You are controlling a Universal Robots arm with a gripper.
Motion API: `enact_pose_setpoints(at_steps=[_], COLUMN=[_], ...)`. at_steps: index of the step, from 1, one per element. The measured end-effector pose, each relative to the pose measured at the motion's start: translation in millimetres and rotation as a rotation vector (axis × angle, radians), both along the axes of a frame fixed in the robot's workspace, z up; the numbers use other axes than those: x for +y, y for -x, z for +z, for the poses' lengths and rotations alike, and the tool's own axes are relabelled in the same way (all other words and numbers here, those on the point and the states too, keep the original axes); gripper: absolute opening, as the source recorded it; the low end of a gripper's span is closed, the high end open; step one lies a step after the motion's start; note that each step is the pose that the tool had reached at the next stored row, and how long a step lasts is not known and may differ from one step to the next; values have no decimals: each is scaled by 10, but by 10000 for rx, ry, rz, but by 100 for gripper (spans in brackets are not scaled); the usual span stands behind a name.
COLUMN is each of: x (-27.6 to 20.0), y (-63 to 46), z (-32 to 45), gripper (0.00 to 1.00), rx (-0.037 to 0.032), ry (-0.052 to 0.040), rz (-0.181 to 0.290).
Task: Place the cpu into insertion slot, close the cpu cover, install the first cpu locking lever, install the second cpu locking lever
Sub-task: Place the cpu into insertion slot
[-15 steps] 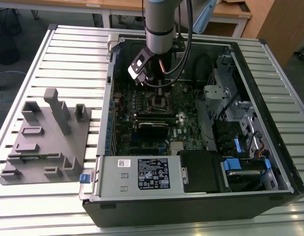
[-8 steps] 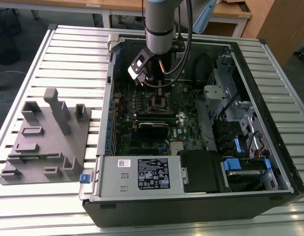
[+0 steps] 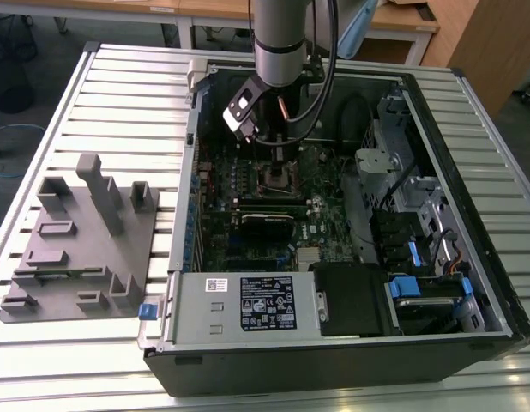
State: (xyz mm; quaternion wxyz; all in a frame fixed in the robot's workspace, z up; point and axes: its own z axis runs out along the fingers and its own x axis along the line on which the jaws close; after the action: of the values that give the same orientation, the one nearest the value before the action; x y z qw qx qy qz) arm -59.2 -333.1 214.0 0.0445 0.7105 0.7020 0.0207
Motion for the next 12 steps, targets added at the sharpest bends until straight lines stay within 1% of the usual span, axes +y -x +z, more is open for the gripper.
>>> enact_pose_setpoints(at_steps=[3, 4, 10, 11, 12], x=[0, 0, 0, 0, 0], y=[0, 0, 0, -1, -3], z=[125, 148, 159, 158, 157], gripper=[10, 10, 10, 10, 10], rx=[1, 2, 5, 72, 235], ry=[2, 2, 1, 1, 2], rz=[0, 0, 2, 3, 1])
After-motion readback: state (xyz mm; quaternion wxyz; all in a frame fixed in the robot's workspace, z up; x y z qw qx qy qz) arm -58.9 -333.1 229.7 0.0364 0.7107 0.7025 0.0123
